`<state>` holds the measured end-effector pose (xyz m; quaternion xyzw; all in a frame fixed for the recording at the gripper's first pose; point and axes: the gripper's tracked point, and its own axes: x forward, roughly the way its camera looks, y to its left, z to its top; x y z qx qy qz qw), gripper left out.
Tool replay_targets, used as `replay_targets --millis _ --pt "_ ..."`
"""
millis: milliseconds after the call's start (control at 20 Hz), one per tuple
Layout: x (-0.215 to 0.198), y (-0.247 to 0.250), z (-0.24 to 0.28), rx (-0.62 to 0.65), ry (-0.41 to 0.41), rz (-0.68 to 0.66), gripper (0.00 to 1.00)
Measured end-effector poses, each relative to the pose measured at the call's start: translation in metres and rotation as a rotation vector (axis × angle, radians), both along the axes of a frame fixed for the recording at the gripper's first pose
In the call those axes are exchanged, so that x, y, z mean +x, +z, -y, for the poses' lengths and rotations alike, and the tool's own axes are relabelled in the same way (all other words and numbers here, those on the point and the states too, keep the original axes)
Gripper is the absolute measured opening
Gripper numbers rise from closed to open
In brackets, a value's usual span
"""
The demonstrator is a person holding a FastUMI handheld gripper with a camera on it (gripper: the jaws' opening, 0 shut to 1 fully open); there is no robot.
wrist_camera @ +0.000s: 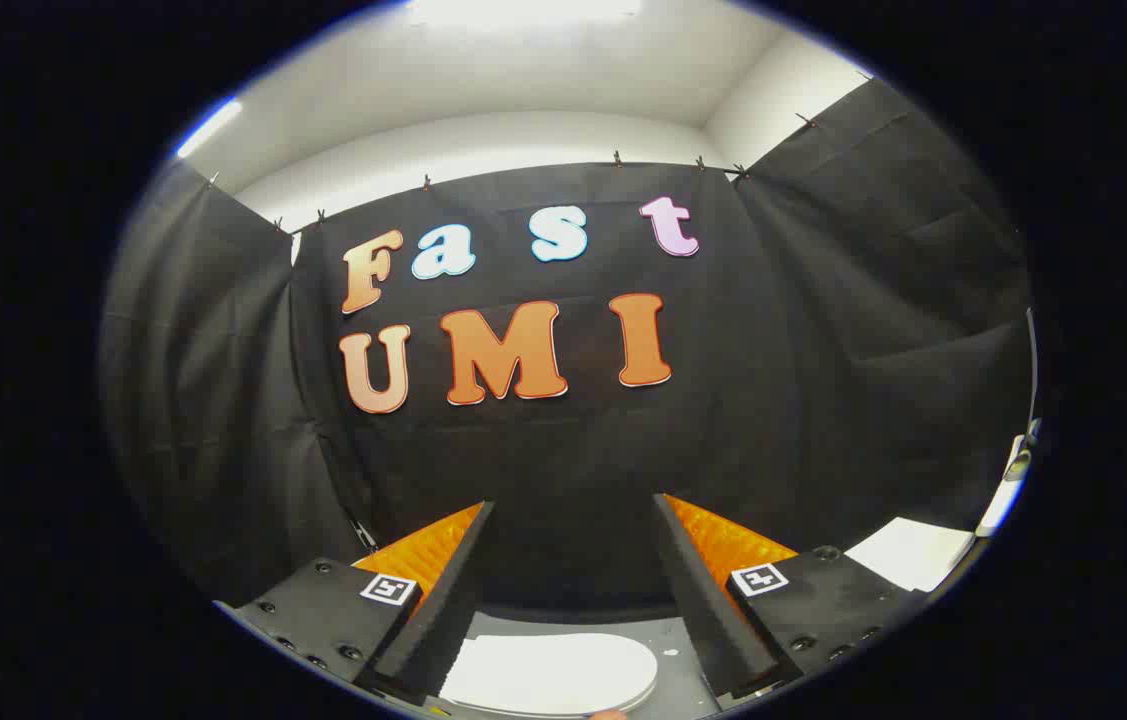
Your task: Open the toilet lid.
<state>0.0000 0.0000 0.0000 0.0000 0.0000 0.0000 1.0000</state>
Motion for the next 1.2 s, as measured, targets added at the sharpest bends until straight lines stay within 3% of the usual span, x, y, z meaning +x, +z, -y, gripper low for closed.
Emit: replay_targets --millis 150,500,1200 --pt "-0.007 -0.010 -0.017 0.023 0.026 -0.010 0.98" --pt "-0.009 0.001 0.008 -0.049 -0.063 0.002 0.98" --pt "0.006 -0.004 0.009 -0.095 -0.102 0.032 0.98"
